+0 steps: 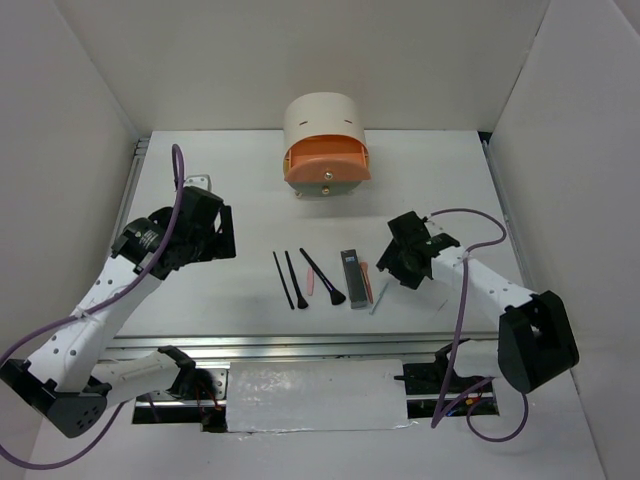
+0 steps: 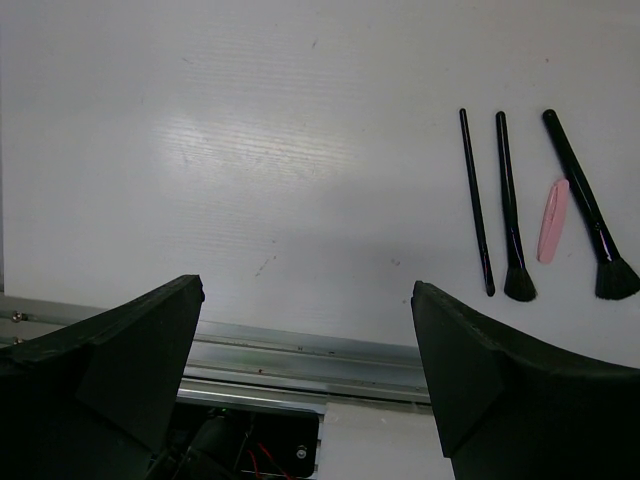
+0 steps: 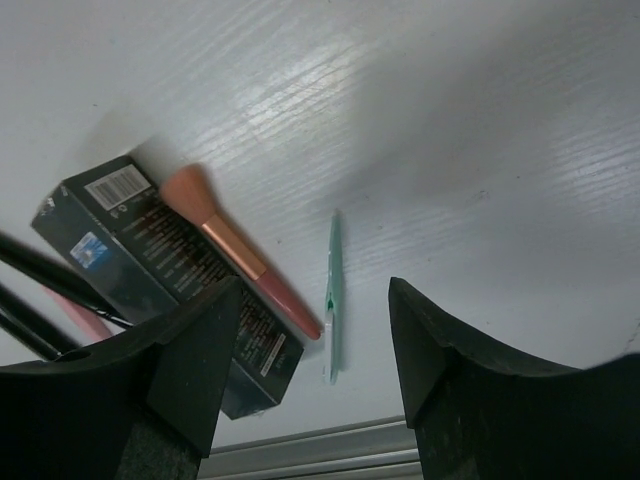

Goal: Organize the makeup

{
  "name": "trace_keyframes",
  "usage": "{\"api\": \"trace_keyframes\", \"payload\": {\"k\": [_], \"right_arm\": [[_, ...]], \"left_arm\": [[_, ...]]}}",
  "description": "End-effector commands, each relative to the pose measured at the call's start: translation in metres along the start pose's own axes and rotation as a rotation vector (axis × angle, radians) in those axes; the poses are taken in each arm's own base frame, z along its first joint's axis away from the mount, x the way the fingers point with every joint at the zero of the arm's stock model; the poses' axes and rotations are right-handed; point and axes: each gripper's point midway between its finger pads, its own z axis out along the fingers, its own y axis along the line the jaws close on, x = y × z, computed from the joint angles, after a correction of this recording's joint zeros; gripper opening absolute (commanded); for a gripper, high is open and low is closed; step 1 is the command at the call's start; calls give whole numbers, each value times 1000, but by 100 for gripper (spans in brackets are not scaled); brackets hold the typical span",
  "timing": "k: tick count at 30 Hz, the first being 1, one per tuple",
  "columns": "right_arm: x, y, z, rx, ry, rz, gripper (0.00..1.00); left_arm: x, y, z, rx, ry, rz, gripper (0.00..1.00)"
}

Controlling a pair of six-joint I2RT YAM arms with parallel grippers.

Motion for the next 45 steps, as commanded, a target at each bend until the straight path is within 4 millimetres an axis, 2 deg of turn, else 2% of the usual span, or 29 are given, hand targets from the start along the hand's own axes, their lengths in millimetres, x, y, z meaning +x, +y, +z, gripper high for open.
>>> {"api": "trace_keyframes", "payload": {"k": [1,10,17,20,21,22,29,39,44,45], "right_arm": [[2,6,5,18,9,-24,67],[26,3,20,44,67,-34,58],[36,-1,33,86,90,-47,52],[40,-6,37,107,97,-49,46],[40,-7,37,111,92,-49,37],[40,-7,37,110,90,-47,34],[38,-11,37,137,78,-46,24],[39,-11,38,141,82,-50,22],[37,-10,38,150,79,-50,12],[38,-11,38,151,81,-49,4]], "left_arm": [[-9,3,-7,7,-47,-16,99],[0,14,-6,-32,-44,-30,99],[1,15,-4,-44,-35,-28,99],[-1,15,-4,-48,-39,-26,99],[-1,16,-5,-50,-39,-23,100],[-1,16,-5,-51,-41,-24,99],[1,17,-3,-60,-35,-14,100],[4,18,-2,-60,-32,-16,99],[4,17,-3,-54,-33,-23,99],[4,18,-4,-54,-33,-23,99]]}}
